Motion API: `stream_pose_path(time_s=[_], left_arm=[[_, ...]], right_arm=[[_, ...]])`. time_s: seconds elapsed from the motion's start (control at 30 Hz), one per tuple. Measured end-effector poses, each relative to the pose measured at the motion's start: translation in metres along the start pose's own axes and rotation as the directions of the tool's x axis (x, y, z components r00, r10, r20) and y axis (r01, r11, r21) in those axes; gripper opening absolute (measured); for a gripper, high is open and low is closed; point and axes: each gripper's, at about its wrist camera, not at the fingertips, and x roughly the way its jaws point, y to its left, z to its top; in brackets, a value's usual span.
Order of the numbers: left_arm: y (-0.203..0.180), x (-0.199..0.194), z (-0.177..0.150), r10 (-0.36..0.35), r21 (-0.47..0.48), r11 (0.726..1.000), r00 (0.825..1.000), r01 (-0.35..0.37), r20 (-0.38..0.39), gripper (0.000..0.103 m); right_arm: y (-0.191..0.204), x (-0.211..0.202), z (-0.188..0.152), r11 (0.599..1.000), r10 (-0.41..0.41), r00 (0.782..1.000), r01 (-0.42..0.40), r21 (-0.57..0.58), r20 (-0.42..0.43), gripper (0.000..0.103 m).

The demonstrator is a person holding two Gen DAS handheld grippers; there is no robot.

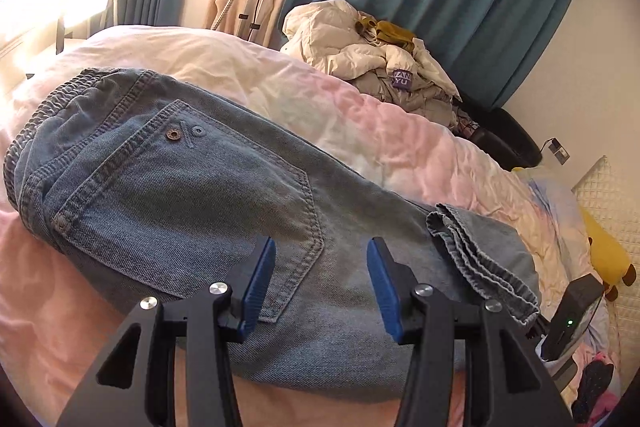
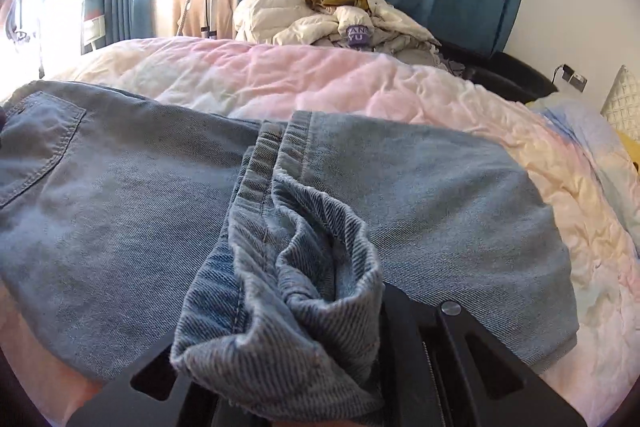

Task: Fold clothes
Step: 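Lay the leg hem with the right tool onto the folded jeans, then press the hem flat onto the jeans and open the right tool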

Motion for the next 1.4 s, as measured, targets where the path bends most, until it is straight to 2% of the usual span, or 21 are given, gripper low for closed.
stream_pose_path(time_s=[0.1, 0.17, 0.3, 0.4, 0.5, 0.57, 0.73, 0.8, 0.9, 1.03, 1.2, 1.27, 1.4], left_arm=[[-0.002, -0.002, -0.002, -0.010, 0.007, 1.000, 1.000, 0.010, 0.010, 0.049], [-0.004, -0.003, -0.003, -0.016, 0.016, 1.000, 1.000, 0.016, 0.018, 0.049], [-0.009, -0.003, -0.005, -0.016, 0.035, 0.999, 1.000, 0.016, 0.025, 0.049], [-0.011, -0.005, -0.009, -0.020, 0.033, 0.999, 0.999, 0.019, 0.030, 0.049], [-0.013, -0.008, -0.011, -0.030, 0.042, 0.999, 0.999, 0.028, 0.041, 0.049], [-0.013, -0.009, -0.011, -0.029, 0.042, 0.999, 0.998, 0.027, 0.050, 0.049], [-0.012, -0.010, -0.013, -0.039, 0.030, 0.999, 0.998, 0.037, 0.051, 0.049], [-0.011, -0.011, -0.014, -0.036, 0.025, 0.999, 0.998, 0.034, 0.051, 0.049], [-0.010, -0.012, -0.013, -0.046, 0.014, 0.999, 0.997, 0.045, 0.055, 0.049], [-0.009, -0.013, -0.014, -0.055, 0.009, 0.998, 0.997, 0.055, 0.060, 0.049], [-0.009, -0.010, -0.015, -0.058, 0.007, 0.998, 0.997, 0.058, 0.056, 0.049], [-0.009, -0.008, -0.015, -0.057, 0.007, 0.998, 0.997, 0.057, 0.051, 0.049], [-0.013, -0.006, -0.017, -0.064, 0.025, 0.998, 0.997, 0.063, 0.044, 0.049]], right_arm=[[0.003, -0.015, 0.013, 0.999, 0.036, 0.997, -0.037, 0.015, 0.065, 0.006], [0.007, -0.017, 0.016, 0.997, 0.077, 0.995, -0.078, 0.017, 0.069, 0.006], [0.024, 0.007, 0.001, 0.992, 0.124, 0.992, -0.124, -0.006, -0.038, 0.006], [0.023, 0.003, 0.003, 0.992, 0.124, 0.992, -0.124, 0.014, -0.001, 0.006], [0.021, -0.018, 0.018, 0.986, 0.157, 0.984, -0.161, 0.041, 0.084, 0.006], [0.025, -0.021, 0.020, 0.980, 0.192, 0.977, -0.196, 0.040, 0.090, 0.006], [0.043, 0.016, -0.003, 0.972, 0.236, 0.971, -0.236, 0.004, -0.033, 0.006], [0.045, 0.018, -0.003, 0.973, 0.232, 0.972, -0.232, 0.003, -0.028, 0.006], [0.044, 0.001, 0.007, 0.974, 0.227, 0.973, -0.227, 0.008, 0.032, 0.006], [0.047, -0.014, 0.016, 0.966, 0.257, 0.963, -0.259, 0.022, 0.079, 0.006], [0.052, -0.002, 0.012, 0.943, 0.325, 0.945, -0.326, 0.071, 0.024, 0.008], [0.054, 0.007, 0.009, 0.939, 0.337, 0.941, -0.336, 0.068, -0.005, 0.009], [0.054, 0.006, 0.008, 0.940, 0.336, 0.942, -0.334, 0.070, -0.011, 0.012]])
